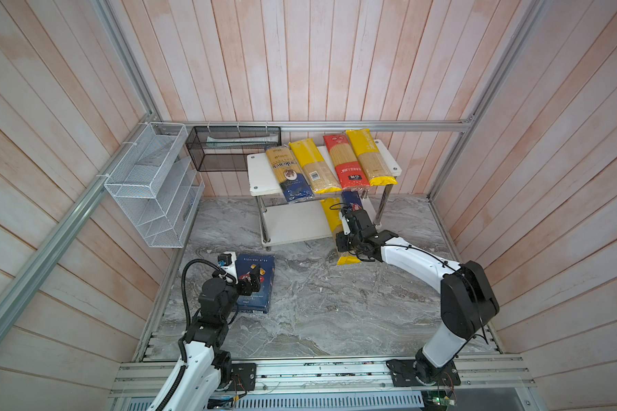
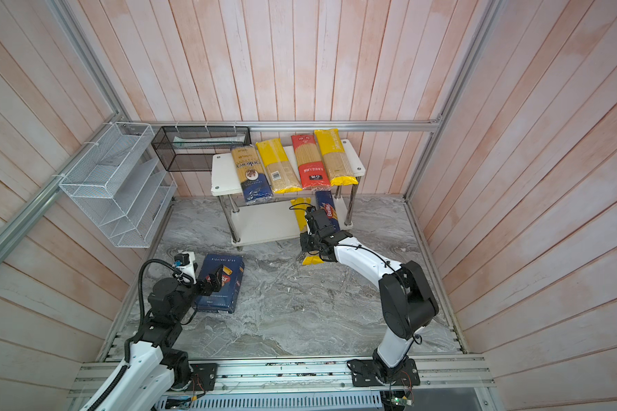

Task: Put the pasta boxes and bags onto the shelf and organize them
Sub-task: 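Lower the yellow Pastatime bag onto the lower shelf beside the Barilla box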

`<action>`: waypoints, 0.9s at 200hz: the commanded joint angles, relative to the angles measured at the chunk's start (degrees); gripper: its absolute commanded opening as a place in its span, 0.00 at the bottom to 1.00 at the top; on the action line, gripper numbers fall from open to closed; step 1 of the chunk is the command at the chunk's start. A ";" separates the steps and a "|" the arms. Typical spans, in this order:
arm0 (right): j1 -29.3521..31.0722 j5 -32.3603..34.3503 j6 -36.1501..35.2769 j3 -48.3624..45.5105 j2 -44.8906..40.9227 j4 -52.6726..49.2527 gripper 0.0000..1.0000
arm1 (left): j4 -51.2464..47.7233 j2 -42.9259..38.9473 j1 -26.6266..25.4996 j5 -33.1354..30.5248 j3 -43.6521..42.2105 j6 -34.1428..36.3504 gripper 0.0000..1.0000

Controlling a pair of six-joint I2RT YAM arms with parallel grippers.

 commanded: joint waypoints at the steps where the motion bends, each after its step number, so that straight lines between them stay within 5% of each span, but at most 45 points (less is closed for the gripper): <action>1: -0.77 1.96 -2.11 4.83 0.83 6.90 0.00 | -0.02 -0.51 0.27 -0.05 0.41 0.82 1.00; 180: -5.24 3.09 -3.47 18.98 15.45 8.47 0.00 | -0.71 -1.00 0.23 -2.82 0.46 -0.07 1.00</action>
